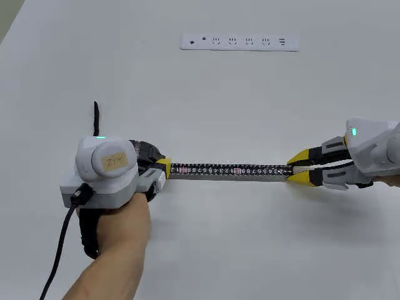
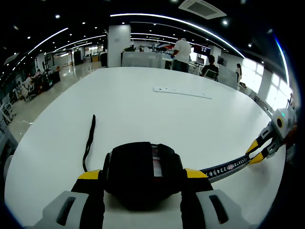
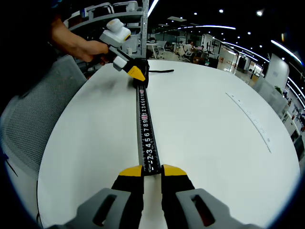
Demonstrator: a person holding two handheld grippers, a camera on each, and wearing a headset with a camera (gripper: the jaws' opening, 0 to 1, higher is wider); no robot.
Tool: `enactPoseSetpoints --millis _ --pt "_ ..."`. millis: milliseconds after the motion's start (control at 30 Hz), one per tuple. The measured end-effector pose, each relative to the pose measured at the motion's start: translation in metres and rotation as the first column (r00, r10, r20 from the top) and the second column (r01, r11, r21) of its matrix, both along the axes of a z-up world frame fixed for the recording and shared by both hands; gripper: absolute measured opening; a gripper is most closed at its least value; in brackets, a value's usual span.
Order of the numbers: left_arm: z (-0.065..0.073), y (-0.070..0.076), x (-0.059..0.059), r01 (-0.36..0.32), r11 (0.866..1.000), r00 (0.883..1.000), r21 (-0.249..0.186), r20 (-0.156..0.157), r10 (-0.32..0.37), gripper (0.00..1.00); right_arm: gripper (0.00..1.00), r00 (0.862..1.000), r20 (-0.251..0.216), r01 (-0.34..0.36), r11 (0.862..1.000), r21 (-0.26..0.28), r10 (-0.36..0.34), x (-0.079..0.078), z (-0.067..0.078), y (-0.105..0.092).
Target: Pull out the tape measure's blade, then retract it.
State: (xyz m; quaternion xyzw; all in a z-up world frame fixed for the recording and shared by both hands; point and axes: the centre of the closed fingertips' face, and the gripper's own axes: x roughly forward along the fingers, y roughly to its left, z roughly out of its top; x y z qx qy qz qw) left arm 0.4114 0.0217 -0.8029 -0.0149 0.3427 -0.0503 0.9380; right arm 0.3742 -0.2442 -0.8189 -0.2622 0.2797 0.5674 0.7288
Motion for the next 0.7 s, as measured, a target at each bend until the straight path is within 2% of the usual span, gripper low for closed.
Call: enactPoseSetpoints --millis 467,700 --pt "0.000 0.000 0.000 -0.001 1.000 1.000 -0.017 -0.008 0.001 0.62 0.12 1.000 -0.002 -0.015 1.000 0.016 0.015 0.003 0.001 0.014" --pt "0.000 0.001 0.000 -0.004 1.000 1.000 -0.024 -0.011 0.004 0.62 0.12 1.000 -0.002 -0.016 1.000 0.015 0.016 0.003 0.001 0.014"
